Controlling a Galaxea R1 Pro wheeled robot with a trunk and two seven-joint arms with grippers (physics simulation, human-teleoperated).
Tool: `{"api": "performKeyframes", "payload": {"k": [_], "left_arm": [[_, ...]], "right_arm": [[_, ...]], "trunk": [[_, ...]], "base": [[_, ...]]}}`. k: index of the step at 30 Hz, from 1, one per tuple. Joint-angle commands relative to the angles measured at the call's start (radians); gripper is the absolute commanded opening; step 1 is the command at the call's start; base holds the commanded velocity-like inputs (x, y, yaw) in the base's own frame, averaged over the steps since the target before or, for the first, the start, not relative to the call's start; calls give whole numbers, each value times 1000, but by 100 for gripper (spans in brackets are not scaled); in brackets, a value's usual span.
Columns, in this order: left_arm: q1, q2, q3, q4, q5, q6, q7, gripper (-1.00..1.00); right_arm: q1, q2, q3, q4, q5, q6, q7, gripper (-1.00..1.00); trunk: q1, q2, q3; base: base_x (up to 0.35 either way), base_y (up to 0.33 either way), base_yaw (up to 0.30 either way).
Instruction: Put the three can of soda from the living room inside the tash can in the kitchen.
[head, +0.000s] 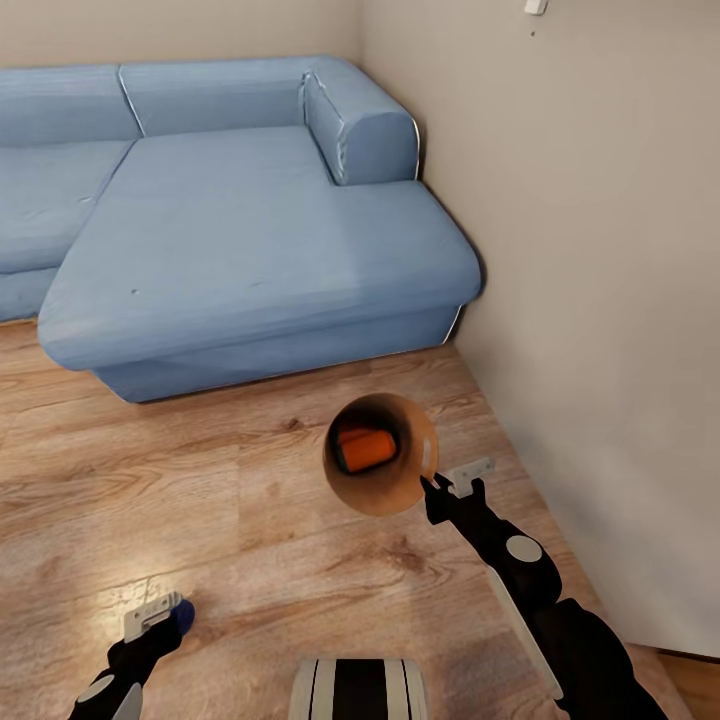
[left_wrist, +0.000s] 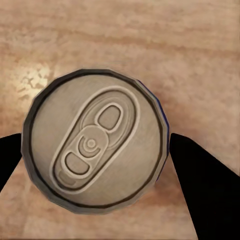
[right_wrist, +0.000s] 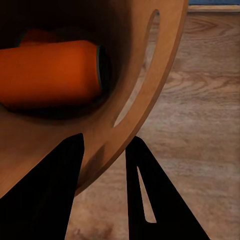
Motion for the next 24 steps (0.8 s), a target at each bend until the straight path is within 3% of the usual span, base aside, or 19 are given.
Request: {"api": "performKeyframes", "payload": {"k": [1, 5, 9, 24], "left_arm": [[0, 0, 0, 1, -2, 0, 0, -100], [0, 0, 0, 3, -1, 0, -1, -100], [0, 0, 0, 2, -1, 0, -2, -100], [0, 0, 0, -5, -1, 5, -4, -100]], "right_arm": [[0, 0, 1, -2, -6, 0, 3, -100], [0, 1, 3, -1, -6, 0, 3, -100], [0, 0, 32, 0, -5, 0, 2, -100], [0, -1, 43, 0, -6, 0, 2, -100]], "trunk": [[0, 0, 0], [0, 0, 0], [0, 0, 0], [-7, 3, 58]], "base": [[0, 0, 0], [0, 0, 0], [0, 0, 0], [0, 0, 0]]}}
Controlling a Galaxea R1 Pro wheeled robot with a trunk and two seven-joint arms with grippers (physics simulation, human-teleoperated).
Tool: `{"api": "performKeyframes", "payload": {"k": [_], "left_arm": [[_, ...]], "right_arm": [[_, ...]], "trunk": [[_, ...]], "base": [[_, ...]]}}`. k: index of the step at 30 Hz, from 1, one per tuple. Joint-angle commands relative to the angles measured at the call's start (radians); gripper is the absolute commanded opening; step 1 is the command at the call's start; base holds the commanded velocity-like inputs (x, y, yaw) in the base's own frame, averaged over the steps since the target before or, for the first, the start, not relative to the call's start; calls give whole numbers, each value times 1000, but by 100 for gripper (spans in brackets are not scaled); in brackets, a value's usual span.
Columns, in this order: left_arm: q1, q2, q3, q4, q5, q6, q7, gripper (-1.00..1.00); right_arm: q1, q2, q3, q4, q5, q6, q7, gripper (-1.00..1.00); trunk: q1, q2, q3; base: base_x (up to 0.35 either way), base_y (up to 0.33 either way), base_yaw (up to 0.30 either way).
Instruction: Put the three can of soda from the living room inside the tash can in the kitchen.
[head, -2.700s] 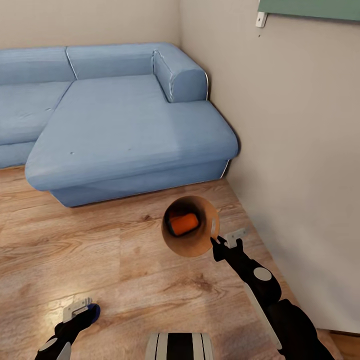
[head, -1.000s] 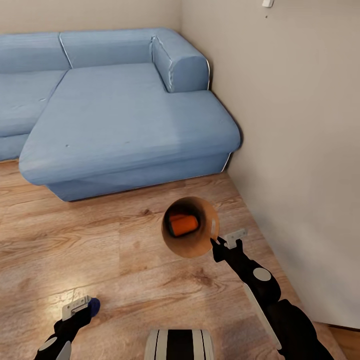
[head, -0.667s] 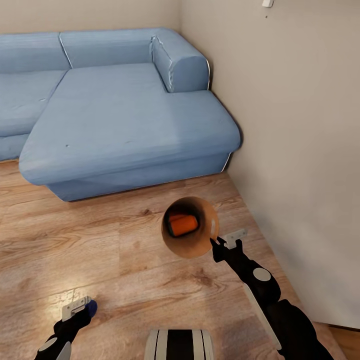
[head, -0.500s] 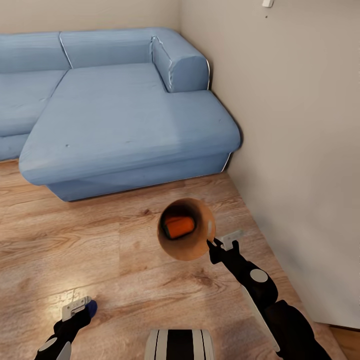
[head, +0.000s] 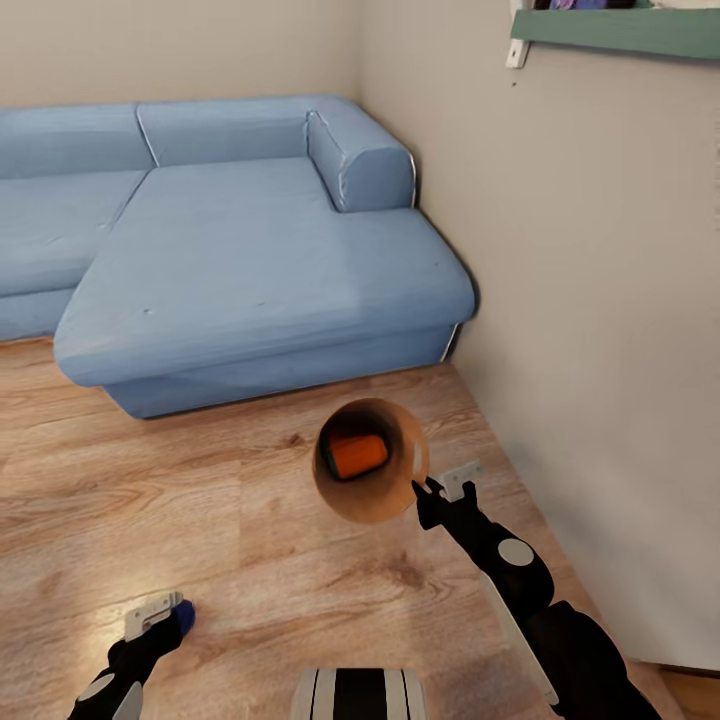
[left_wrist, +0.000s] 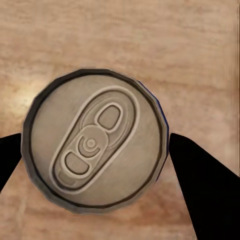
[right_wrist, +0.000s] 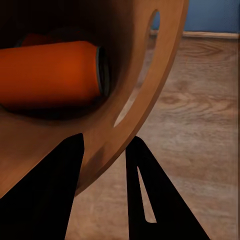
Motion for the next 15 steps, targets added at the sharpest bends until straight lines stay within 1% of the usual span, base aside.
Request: {"api": "performKeyframes", "payload": {"k": [1, 5, 8, 11, 13, 14, 15], "left_arm": [[0, 0, 0, -1, -1, -2, -5, -100], [1, 0, -1, -8, -1, -3, -11, -100], [3, 1, -3, -50, 0, 4, -13, -100], [6, 1, -4, -207, 2, 25, -15, -100], [7, 1, -4, -257, 3, 42, -15, -100], [10, 2, -4, -320, 4, 68, -15, -100], [12, 2, -4, -361, 5, 81, -15, -100]], "right_arm": [[0, 0, 1, -1, -5, 0, 3, -100], [0, 0, 1, 4, -6, 0, 3, -100], [0, 1, 2, 13, -7, 0, 3, -100], [0, 1, 1, 23, -7, 1, 4, -100], [0, 0, 0, 24, -8, 1, 4, -100], [0, 0, -2, 25, -8, 13, 4, -100], [0, 0, -5, 26, -8, 33, 4, -100]], "trunk": [[0, 0, 4], [-2, 1, 20], [-4, 2, 31], [-5, 3, 43], [-6, 3, 50], [-6, 3, 54], [-7, 3, 58]], "base": [[0, 0, 0], [0, 0, 0], [0, 0, 0], [0, 0, 0], [0, 0, 0], [0, 0, 0], [0, 0, 0]]}}
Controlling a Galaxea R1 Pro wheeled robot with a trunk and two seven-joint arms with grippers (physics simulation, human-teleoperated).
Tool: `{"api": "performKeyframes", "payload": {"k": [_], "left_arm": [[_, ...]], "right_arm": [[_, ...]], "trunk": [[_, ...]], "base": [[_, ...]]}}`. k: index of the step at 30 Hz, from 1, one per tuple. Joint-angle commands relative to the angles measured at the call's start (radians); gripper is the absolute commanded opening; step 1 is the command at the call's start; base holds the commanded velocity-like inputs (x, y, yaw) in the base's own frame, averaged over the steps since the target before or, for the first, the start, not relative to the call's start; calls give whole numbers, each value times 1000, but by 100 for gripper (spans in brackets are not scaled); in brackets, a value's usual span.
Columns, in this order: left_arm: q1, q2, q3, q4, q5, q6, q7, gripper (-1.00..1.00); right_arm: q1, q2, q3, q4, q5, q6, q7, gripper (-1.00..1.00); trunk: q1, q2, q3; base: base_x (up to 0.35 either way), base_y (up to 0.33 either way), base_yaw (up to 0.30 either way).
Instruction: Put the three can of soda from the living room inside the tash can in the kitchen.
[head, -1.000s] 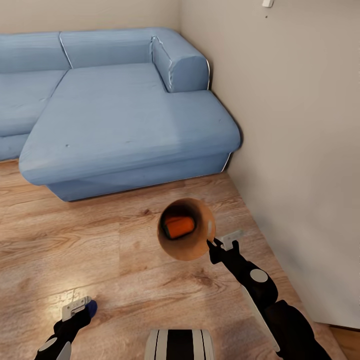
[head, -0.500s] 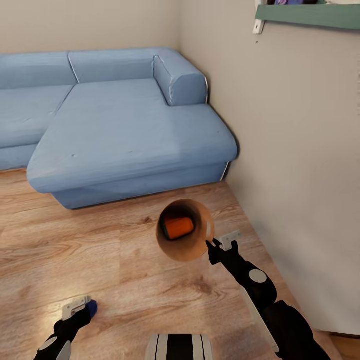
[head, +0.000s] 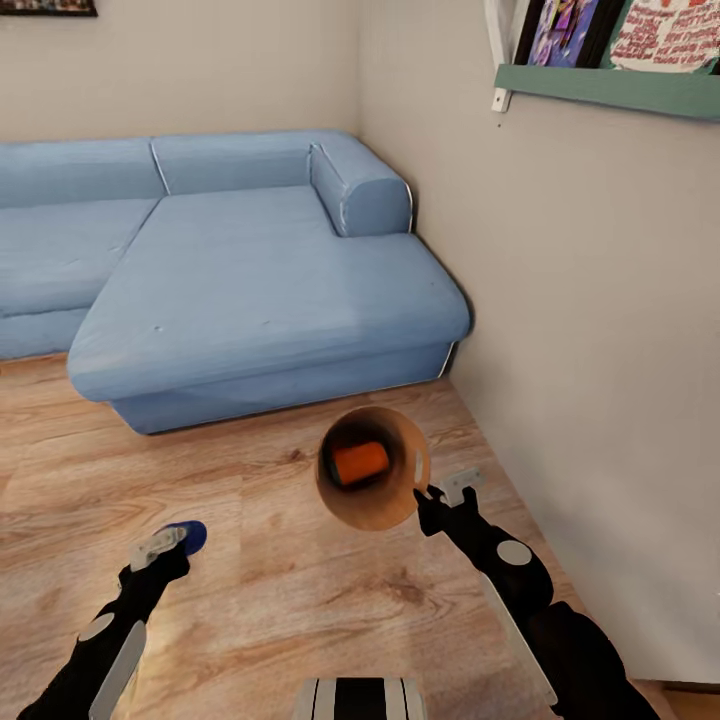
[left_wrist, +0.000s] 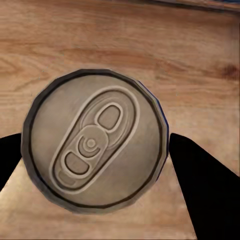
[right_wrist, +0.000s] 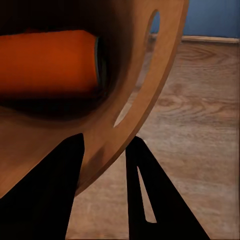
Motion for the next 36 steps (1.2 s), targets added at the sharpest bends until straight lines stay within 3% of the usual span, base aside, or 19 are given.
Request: {"api": "performKeyframes", "payload": {"k": [1, 5, 7, 12, 15, 22, 26, 28, 32, 36], "left_arm": [[2, 0, 0, -41, 1, 10, -1, -100], [34, 1, 2, -184, 3, 89, -4, -100], [77, 0, 3, -305, 3, 146, -7, -100], [118, 0, 4, -434, 4, 218, -10, -100], [124, 1, 5, -473, 8, 260, -23, -100], [127, 2, 8, -529, 21, 410, -175, -100], [127, 2, 4, -535, 22, 434, -201, -100], [127, 2, 4, -537, 22, 442, -223, -100], [126, 0, 10, -538, 22, 496, -307, -100], [124, -1, 7, -556, 24, 523, -339, -100]], "right_arm": [[0, 0, -2, -3, -3, 22, 1, -100], [0, 1, -6, -3, -4, 64, 1, -100], [0, 0, -5, -2, -5, 72, 1, -100], [0, 1, -6, 9, -5, 106, 0, -100], [-2, 2, -7, 37, -6, 162, -1, -100], [-4, 4, -7, 72, -7, 193, -2, -100], [-17, 7, -13, 108, -10, 195, -25, -100], [-29, 13, -18, 135, -14, 195, -53, -100], [-43, 51, -23, 173, -11, 197, -86, -100], [-46, 64, -23, 182, -8, 198, -93, -100]], "trunk": [[0, 0, 4], [-2, 1, 19], [-3, 2, 27], [-5, 3, 47], [-7, 4, 58], [-10, 5, 85], [-14, 10, 100], [-21, 24, 107], [-37, 52, 119], [-52, 80, 132]], "base": [[0, 0, 0], [0, 0, 0], [0, 0, 0], [0, 0, 0], [0, 0, 0], [0, 0, 0], [0, 0, 0], [0, 0, 0], [0, 0, 0], [0, 0, 0]]}}
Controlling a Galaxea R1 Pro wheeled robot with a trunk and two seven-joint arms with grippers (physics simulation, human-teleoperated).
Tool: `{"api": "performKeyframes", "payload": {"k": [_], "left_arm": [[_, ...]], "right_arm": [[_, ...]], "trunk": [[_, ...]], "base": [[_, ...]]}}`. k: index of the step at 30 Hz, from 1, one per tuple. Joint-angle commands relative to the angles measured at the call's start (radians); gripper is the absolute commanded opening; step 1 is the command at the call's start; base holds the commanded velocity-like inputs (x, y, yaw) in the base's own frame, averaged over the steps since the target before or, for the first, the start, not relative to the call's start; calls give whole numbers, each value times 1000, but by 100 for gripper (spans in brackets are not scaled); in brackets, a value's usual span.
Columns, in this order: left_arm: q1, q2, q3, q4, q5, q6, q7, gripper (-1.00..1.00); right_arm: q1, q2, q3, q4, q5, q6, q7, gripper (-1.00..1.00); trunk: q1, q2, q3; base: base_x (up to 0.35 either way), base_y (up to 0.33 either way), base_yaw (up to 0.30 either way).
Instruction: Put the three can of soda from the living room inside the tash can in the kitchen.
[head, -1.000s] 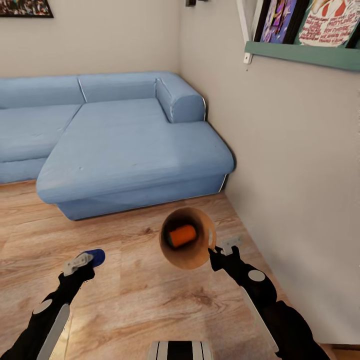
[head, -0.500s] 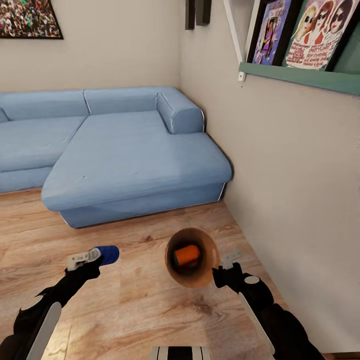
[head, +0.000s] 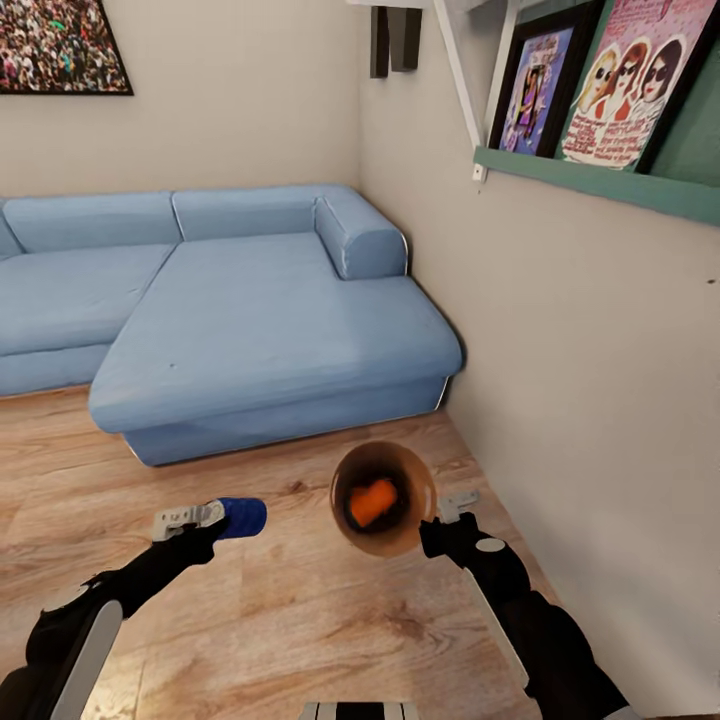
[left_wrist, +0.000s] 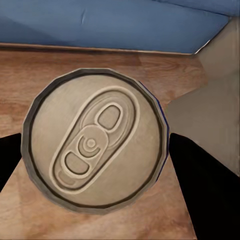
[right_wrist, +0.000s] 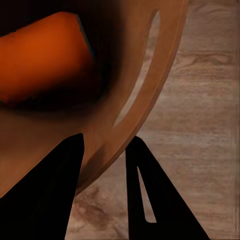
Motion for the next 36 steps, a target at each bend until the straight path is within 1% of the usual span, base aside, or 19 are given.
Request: {"api": "performKeyframes", "payload": {"k": [1, 4, 7, 9, 13, 16, 18, 19, 21, 22, 23, 24, 26, 27, 29, 32, 33, 35, 36], "left_arm": [[-1, 0, -1, -3, -2, 3, -3, -100], [-13, 0, -4, -18, 1, 49, -9, -100], [-23, -1, -5, -23, 2, 66, -12, -100], [-44, -1, -5, -25, 2, 91, -13, -100], [-83, -1, -5, -31, 3, 142, -13, -100], [-92, -1, -7, -39, 23, 183, -22, -100], [-109, -1, -7, -42, 43, 213, -51, -100], [-117, -1, -8, -42, 48, 224, -62, -100], [-140, -1, -8, -43, 57, 267, -85, -100], [-159, -2, -7, -44, 61, 291, -95, -100], [-192, -5, -12, -44, 64, 319, -107, -100], [-203, -7, -14, -43, 65, 330, -109, -100], [-237, -18, -20, -44, 67, 376, -119, -100], [-245, -23, -22, -44, 68, 385, -123, -100], [-275, -46, -25, -44, 78, 426, -137, -100], [-303, -67, -30, -44, 82, 465, -144, -100], [-316, -80, -43, -44, 84, 483, -147, -100], [-324, -92, -67, -44, 85, 489, -148, -100], [-327, -101, -87, -44, 85, 489, -149, -100]], "right_arm": [[0, 1, 1, 0, -14, -1, 4, -100], [-1, 3, 3, 1, -14, 5, 3, -100], [-2, 4, 4, 1, -13, 36, 4, -100], [-2, 4, 4, 1, -13, 58, 4, -100], [-2, 5, 4, 1, -14, 72, 4, -100], [-2, 6, 4, 1, -14, 74, 4, -100], [-2, 7, 4, 1, -15, 74, 5, -100], [-2, 7, 4, 1, -15, 74, 5, -100], [-2, 8, 4, 1, -15, 75, 5, -100], [-2, 10, 5, 1, -15, 75, 5, -100], [-2, 15, 6, 1, -14, 75, 5, -100], [-2, 16, 6, 1, -14, 76, 5, -100], [-3, 20, 6, 1, -13, 76, 4, -100], [-4, 20, 6, 1, -13, 76, 4, -100], [-7, 21, 6, 3, -13, 76, 4, -100], [-8, 22, 6, 10, -13, 77, 4, -100], [-12, 23, 6, 24, -13, 77, 2, -100], [-24, 26, 6, 45, -13, 78, 2, -100], [-32, 27, 6, 61, -13, 77, 1, -100]], "trunk": [[-4, 7, 3], [-4, 7, 3], [-4, 7, 3], [-4, 7, 3], [-4, 7, 3], [-4, 7, 3], [-4, 7, 3], [-4, 7, 3], [-4, 7, 3], [-4, 7, 3], [-4, 7, 3], [-4, 7, 3], [-4, 7, 3], [-4, 7, 3], [-4, 7, 3], [-4, 7, 3], [-4, 7, 3], [-4, 7, 3], [-4, 7, 3]], "base": [[0, 0, 0], [0, 0, 0], [0, 0, 0], [0, 0, 0], [0, 0, 0], [0, 0, 0], [0, 0, 0], [0, 0, 0], [0, 0, 0], [0, 0, 0], [0, 0, 0], [0, 0, 0], [0, 0, 0], [0, 0, 0], [0, 0, 0], [0, 0, 0], [0, 0, 0], [0, 0, 0], [0, 0, 0]]}}
